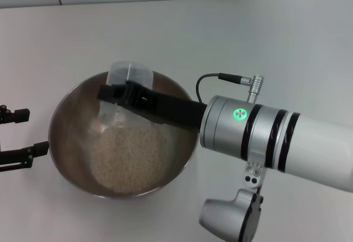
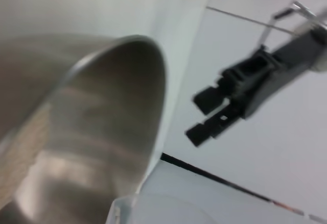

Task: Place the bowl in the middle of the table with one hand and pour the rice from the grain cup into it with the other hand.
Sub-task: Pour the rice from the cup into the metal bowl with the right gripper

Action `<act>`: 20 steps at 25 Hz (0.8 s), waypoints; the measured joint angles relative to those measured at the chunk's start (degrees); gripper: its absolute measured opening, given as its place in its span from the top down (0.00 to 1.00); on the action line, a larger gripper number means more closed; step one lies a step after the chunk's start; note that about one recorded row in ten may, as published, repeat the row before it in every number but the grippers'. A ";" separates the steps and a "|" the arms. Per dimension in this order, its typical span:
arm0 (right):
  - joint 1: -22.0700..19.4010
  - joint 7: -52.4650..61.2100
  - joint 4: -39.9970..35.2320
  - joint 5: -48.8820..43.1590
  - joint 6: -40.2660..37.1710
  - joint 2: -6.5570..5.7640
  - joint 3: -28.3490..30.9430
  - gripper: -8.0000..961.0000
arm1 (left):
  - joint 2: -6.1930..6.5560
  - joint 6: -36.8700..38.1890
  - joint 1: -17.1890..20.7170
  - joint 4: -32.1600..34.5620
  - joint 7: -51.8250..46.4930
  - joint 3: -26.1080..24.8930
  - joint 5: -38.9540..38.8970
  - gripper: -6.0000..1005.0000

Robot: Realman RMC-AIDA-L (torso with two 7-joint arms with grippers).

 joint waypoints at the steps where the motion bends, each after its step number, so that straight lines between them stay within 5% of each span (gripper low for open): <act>1: -0.04 0.23 0.15 1.87 0.38 0.01 -0.10 0.98 | 0.00 0.00 0.00 -0.01 0.00 0.00 0.00 0.19; 20: -2.58 0.13 3.68 58.13 -0.03 0.18 3.03 0.98 | -0.05 -0.03 -0.50 -0.80 1.21 0.00 -0.28 0.19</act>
